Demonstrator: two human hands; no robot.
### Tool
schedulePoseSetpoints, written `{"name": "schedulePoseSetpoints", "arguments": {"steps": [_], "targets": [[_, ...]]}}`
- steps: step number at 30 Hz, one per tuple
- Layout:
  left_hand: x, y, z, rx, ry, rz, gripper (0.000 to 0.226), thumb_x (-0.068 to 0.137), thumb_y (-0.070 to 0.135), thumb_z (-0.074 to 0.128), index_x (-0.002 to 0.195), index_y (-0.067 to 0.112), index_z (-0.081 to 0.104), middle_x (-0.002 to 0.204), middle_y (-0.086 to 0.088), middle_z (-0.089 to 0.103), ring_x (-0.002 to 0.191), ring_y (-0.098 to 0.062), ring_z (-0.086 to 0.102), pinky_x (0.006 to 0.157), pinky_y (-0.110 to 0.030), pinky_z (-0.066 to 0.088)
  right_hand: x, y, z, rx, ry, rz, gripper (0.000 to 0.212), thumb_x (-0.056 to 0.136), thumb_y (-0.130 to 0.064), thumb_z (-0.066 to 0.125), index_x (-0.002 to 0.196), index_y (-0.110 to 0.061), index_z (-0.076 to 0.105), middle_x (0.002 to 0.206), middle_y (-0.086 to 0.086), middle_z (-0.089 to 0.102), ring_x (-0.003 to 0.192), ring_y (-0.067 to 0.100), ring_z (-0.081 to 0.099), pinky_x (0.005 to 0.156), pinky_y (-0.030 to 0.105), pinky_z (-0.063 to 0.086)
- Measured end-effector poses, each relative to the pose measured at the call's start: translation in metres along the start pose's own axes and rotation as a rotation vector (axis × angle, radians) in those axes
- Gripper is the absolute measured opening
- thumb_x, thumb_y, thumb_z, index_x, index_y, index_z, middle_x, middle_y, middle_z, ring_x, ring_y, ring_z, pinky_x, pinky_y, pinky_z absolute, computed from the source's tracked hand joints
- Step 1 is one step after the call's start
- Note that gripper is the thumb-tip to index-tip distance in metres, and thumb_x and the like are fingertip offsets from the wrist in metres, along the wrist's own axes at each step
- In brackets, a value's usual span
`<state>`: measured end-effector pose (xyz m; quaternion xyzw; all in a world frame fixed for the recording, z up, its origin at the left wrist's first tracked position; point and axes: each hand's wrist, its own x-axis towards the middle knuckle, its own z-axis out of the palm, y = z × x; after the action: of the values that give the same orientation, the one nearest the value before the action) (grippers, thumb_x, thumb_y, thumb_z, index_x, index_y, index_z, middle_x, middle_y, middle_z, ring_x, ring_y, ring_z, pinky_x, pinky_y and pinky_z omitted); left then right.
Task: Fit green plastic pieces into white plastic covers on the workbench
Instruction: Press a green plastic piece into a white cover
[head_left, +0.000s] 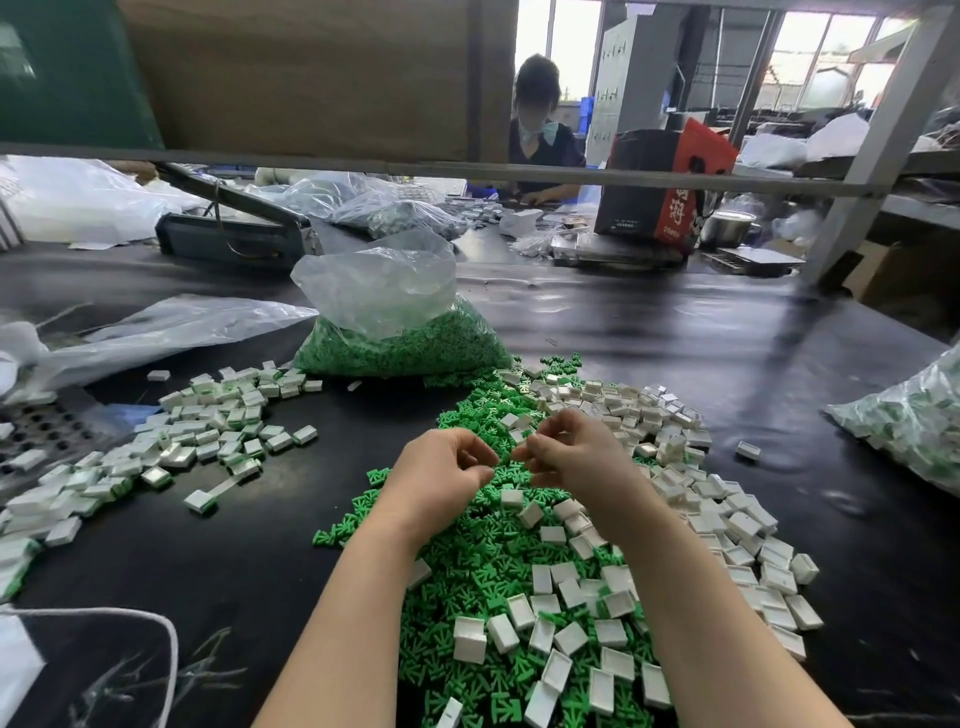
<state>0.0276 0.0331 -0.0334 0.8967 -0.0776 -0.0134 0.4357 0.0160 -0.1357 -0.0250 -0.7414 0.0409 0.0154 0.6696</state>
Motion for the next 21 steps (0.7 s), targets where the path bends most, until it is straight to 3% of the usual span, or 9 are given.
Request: {"name": "schedulePoseSetpoints", "arguments": {"steps": [4,8,11,17,21], "targets": [[-0.004,0.012,0.006,0.052,-0.139,0.074,0.007,0.082,0.03,0.075,0.083,0.034,0.07,0.082,0.013,0.063,0.068,-0.001,0.058,0.055,-0.013,0.04,0.001,0.002,-0.005,0.056,0.121,-0.042,0.006,0.094,-0.002,0.058,0.095,-0.007,0.055,0.081,0.01,0.074,0.068,0.016,0.062,0.065,0.03,0.054],[-0.009,0.02,0.015,0.184,-0.265,0.137,0.017,0.081,0.035,0.076,0.097,0.033,0.074,0.091,0.014,0.058,0.085,-0.005,0.059,0.079,-0.025,0.051,0.001,0.002,-0.006,0.057,0.126,-0.064,0.013,0.094,-0.001,0.058,0.101,-0.01,0.062,0.08,0.008,0.075,0.068,0.015,0.061,0.067,0.03,0.054],[-0.01,0.022,0.017,0.212,-0.259,0.172,0.012,0.08,0.026,0.077,0.092,0.029,0.076,0.09,0.014,0.055,0.084,-0.005,0.057,0.079,-0.024,0.051,0.001,0.002,-0.005,0.073,0.121,-0.077,0.013,0.094,0.001,0.057,0.096,-0.009,0.066,0.081,0.008,0.075,0.068,0.014,0.062,0.064,0.027,0.054],[-0.006,0.013,0.013,0.018,-0.194,0.07,0.012,0.085,0.019,0.072,0.083,0.028,0.065,0.08,0.01,0.068,0.075,-0.003,0.064,0.067,-0.019,0.05,-0.003,0.0,-0.006,0.032,0.085,-0.14,0.015,0.091,-0.006,0.064,0.088,-0.019,0.072,0.091,0.004,0.072,0.079,0.011,0.064,0.06,0.018,0.049],[0.0,0.011,0.009,-0.361,-0.035,0.023,0.014,0.088,0.011,0.069,0.092,0.024,0.065,0.075,0.003,0.067,0.064,-0.007,0.062,0.062,-0.022,0.05,-0.004,-0.003,-0.004,-0.002,0.055,-0.173,0.02,0.091,-0.007,0.064,0.09,-0.024,0.075,0.084,-0.006,0.073,0.073,0.002,0.064,0.055,0.014,0.046]]}}
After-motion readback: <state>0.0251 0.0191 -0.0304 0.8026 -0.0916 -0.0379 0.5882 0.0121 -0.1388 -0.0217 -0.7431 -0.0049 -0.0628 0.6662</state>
